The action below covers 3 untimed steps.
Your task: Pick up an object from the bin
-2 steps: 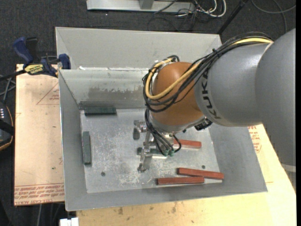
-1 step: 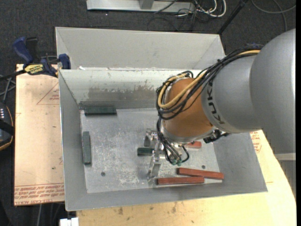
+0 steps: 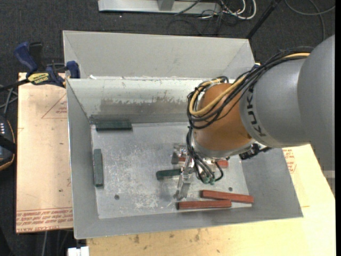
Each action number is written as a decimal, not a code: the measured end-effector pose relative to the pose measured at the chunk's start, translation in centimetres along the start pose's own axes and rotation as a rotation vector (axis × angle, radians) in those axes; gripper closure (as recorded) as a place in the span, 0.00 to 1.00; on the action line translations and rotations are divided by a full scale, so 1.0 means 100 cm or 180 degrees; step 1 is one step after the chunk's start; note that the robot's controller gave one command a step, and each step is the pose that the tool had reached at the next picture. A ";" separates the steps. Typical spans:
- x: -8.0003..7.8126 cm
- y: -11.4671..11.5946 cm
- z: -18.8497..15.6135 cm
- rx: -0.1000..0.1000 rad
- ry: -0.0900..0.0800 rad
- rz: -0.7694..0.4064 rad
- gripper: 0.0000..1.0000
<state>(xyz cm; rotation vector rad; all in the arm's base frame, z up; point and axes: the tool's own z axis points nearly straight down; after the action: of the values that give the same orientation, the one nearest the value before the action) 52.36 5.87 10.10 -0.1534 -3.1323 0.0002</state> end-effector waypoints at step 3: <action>0.001 0.011 0.030 -0.0010 -0.0029 0.0291 1.00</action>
Offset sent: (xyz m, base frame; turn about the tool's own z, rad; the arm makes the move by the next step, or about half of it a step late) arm 0.0027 0.0189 -0.0310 0.2031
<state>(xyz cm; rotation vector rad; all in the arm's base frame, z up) 52.38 6.99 7.10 -0.2975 -3.1313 -0.0038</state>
